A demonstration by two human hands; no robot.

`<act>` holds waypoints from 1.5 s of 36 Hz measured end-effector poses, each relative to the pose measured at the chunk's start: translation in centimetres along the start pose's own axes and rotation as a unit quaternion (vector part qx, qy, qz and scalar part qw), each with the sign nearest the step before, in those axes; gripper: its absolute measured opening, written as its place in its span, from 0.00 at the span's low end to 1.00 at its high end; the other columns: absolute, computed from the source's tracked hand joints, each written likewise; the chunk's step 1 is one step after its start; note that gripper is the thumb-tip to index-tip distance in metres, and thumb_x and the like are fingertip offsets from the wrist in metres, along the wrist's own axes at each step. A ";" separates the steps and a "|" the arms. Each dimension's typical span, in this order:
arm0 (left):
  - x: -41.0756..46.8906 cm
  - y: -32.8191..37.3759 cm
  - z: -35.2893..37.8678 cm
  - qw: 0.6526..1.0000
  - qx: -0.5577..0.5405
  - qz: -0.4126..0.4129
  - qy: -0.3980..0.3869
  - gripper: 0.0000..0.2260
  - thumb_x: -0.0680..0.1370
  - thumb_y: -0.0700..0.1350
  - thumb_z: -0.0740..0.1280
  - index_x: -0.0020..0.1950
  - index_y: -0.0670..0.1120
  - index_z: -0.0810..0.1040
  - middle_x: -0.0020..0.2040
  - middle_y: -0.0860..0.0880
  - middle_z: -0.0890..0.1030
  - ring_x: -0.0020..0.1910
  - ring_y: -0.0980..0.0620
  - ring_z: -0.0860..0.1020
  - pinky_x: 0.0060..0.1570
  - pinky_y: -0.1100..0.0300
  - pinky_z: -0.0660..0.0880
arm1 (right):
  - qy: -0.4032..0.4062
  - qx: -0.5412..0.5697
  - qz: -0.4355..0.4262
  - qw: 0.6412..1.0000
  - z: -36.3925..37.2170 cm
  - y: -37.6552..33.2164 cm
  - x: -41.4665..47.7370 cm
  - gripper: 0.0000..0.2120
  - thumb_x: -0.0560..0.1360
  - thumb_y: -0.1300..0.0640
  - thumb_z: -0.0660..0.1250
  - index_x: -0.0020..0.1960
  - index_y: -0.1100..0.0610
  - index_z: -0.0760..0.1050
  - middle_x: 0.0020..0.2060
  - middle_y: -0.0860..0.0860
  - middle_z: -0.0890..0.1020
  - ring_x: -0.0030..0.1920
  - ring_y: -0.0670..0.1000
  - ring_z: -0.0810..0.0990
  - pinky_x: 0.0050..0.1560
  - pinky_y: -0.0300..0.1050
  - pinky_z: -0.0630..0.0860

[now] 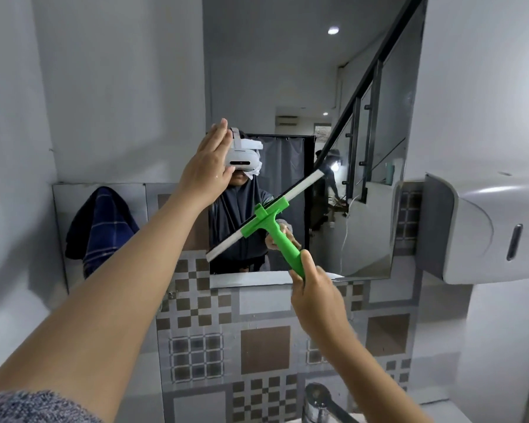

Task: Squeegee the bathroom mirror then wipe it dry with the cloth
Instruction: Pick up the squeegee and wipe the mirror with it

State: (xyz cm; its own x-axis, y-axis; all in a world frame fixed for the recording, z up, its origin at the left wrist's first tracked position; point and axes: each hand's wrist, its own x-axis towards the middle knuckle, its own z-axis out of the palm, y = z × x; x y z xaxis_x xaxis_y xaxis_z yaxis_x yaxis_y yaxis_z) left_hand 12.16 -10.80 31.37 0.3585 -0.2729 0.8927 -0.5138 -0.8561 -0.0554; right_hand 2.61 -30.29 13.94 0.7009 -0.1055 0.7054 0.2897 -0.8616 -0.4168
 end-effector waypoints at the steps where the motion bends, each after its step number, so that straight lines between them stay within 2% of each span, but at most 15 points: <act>1: -0.1 0.2 0.2 1.000 -0.005 -0.010 0.004 0.28 0.77 0.38 0.64 0.74 0.39 0.55 0.76 0.46 0.51 0.75 0.47 0.50 0.71 0.54 0.55 | -0.008 -0.026 -0.013 1.000 -0.8 0.7 0.4 0.22 0.80 0.55 0.57 0.73 0.56 0.57 0.50 0.54 0.78 0.39 0.49 0.73 0.35 0.41 0.69; 3: -0.2 0.8 0.7 0.999 -0.012 -0.034 0.016 0.29 0.77 0.38 0.64 0.74 0.40 0.55 0.77 0.46 0.51 0.75 0.47 0.50 0.71 0.54 0.55 | -0.018 -0.068 -0.037 0.997 -2.2 2.0 1.1 0.23 0.80 0.55 0.58 0.73 0.55 0.57 0.49 0.53 0.79 0.39 0.49 0.73 0.38 0.42 0.72; 7: -0.7 2.0 2.2 0.996 -0.016 -0.081 0.041 0.30 0.77 0.40 0.64 0.74 0.41 0.53 0.77 0.46 0.50 0.75 0.47 0.49 0.69 0.58 0.52 | -0.011 -0.132 -0.083 0.988 -4.7 5.0 2.3 0.21 0.79 0.53 0.58 0.71 0.54 0.60 0.49 0.55 0.80 0.45 0.56 0.79 0.47 0.54 0.76; 13: -0.9 2.8 3.6 0.990 -0.021 -0.114 0.077 0.28 0.77 0.40 0.61 0.74 0.40 0.54 0.76 0.44 0.52 0.75 0.45 0.50 0.69 0.62 0.45 | -0.009 -0.164 -0.095 0.982 -8.3 9.5 3.7 0.20 0.79 0.51 0.57 0.70 0.54 0.62 0.50 0.56 0.79 0.49 0.59 0.79 0.45 0.53 0.73; 16: -0.6 2.9 4.1 0.988 -0.011 -0.129 0.087 0.27 0.77 0.43 0.57 0.74 0.40 0.54 0.76 0.45 0.51 0.75 0.46 0.49 0.72 0.63 0.43 | -0.016 -0.168 -0.082 0.982 -9.6 11.4 3.8 0.20 0.79 0.51 0.58 0.69 0.54 0.63 0.50 0.56 0.80 0.48 0.59 0.79 0.43 0.51 0.72; 19: -0.3 3.0 4.5 0.985 -0.007 -0.150 0.090 0.28 0.77 0.39 0.60 0.74 0.41 0.53 0.76 0.45 0.51 0.75 0.47 0.49 0.64 0.76 0.35 | -0.021 -0.158 -0.068 0.985 -10.3 12.7 3.3 0.20 0.79 0.51 0.58 0.70 0.55 0.62 0.51 0.56 0.80 0.46 0.58 0.79 0.40 0.49 0.72; 20: -0.3 3.1 4.6 0.984 -0.004 -0.156 0.090 0.28 0.77 0.39 0.61 0.74 0.41 0.53 0.76 0.45 0.51 0.75 0.48 0.49 0.64 0.76 0.35 | -0.024 -0.151 -0.063 0.986 -10.5 13.0 3.1 0.21 0.79 0.51 0.58 0.70 0.55 0.62 0.51 0.56 0.80 0.46 0.57 0.79 0.41 0.49 0.73; 23: 0.0 3.0 4.6 0.983 -0.011 -0.161 0.091 0.28 0.76 0.39 0.59 0.74 0.41 0.53 0.76 0.45 0.51 0.75 0.48 0.49 0.73 0.62 0.42 | -0.033 -0.129 -0.039 0.990 -10.4 13.7 2.5 0.22 0.79 0.52 0.58 0.71 0.56 0.61 0.51 0.56 0.80 0.44 0.55 0.79 0.40 0.51 0.78; 26: -0.2 3.4 4.5 0.982 0.000 -0.169 0.086 0.29 0.76 0.39 0.62 0.74 0.41 0.53 0.76 0.46 0.51 0.75 0.49 0.48 0.70 0.66 0.41 | -0.036 -0.104 -0.011 0.994 -9.9 14.1 1.9 0.22 0.79 0.52 0.57 0.71 0.55 0.60 0.52 0.56 0.80 0.43 0.54 0.78 0.38 0.49 0.77; 30: -0.5 4.2 4.1 0.982 0.002 -0.168 0.087 0.30 0.76 0.39 0.63 0.74 0.41 0.52 0.76 0.45 0.51 0.75 0.47 0.48 0.73 0.57 0.47 | -0.043 -0.058 0.039 0.997 -8.9 14.0 0.8 0.23 0.80 0.51 0.56 0.73 0.54 0.58 0.54 0.56 0.78 0.41 0.51 0.73 0.37 0.44 0.71; 33: -0.5 4.5 3.8 0.982 -0.003 -0.170 0.081 0.30 0.77 0.39 0.62 0.75 0.41 0.51 0.77 0.45 0.49 0.75 0.47 0.47 0.73 0.54 0.48 | -0.036 -0.030 0.063 0.997 -7.9 13.9 0.2 0.21 0.80 0.52 0.56 0.72 0.54 0.59 0.50 0.56 0.78 0.38 0.51 0.73 0.33 0.43 0.68; 35: -0.6 4.5 3.8 0.982 -0.002 -0.168 0.083 0.30 0.77 0.39 0.62 0.75 0.41 0.51 0.77 0.45 0.49 0.75 0.47 0.47 0.73 0.54 0.48 | -0.040 0.005 0.086 0.996 -7.0 13.7 -0.3 0.20 0.80 0.54 0.56 0.71 0.54 0.60 0.46 0.54 0.77 0.35 0.50 0.75 0.29 0.40 0.70; 38: -0.7 4.2 3.9 0.984 0.001 -0.159 0.085 0.30 0.77 0.40 0.63 0.75 0.41 0.52 0.76 0.45 0.50 0.75 0.47 0.48 0.73 0.57 0.47 | -0.034 0.058 0.123 0.990 -5.8 13.3 -0.9 0.19 0.80 0.53 0.56 0.70 0.54 0.61 0.43 0.55 0.78 0.32 0.51 0.77 0.31 0.48 0.76; 45: -0.9 3.4 4.0 0.987 0.008 -0.146 0.073 0.31 0.76 0.43 0.64 0.75 0.42 0.52 0.77 0.47 0.49 0.75 0.49 0.47 0.66 0.68 0.44 | -0.020 0.178 0.189 0.965 -4.6 11.1 -2.2 0.16 0.80 0.55 0.57 0.66 0.54 0.64 0.37 0.55 0.77 0.30 0.51 0.74 0.31 0.49 0.75; 54: -1.3 2.2 4.4 0.993 -0.004 -0.110 0.051 0.32 0.76 0.43 0.64 0.74 0.41 0.51 0.77 0.44 0.49 0.75 0.46 0.48 0.68 0.64 0.45 | 0.020 0.276 0.242 0.930 -3.0 7.9 -3.2 0.07 0.80 0.57 0.57 0.55 0.59 0.68 0.34 0.53 0.72 0.28 0.47 0.67 0.27 0.43 0.69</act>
State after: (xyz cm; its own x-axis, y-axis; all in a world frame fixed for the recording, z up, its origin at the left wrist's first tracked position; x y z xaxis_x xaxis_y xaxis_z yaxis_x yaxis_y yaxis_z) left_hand 14.00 -14.22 28.11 0.3818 -0.0343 0.9236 -0.4392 -0.8860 0.1486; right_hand 0.75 -38.28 10.12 0.8152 -0.4422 0.3741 0.2448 -0.3224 -0.9144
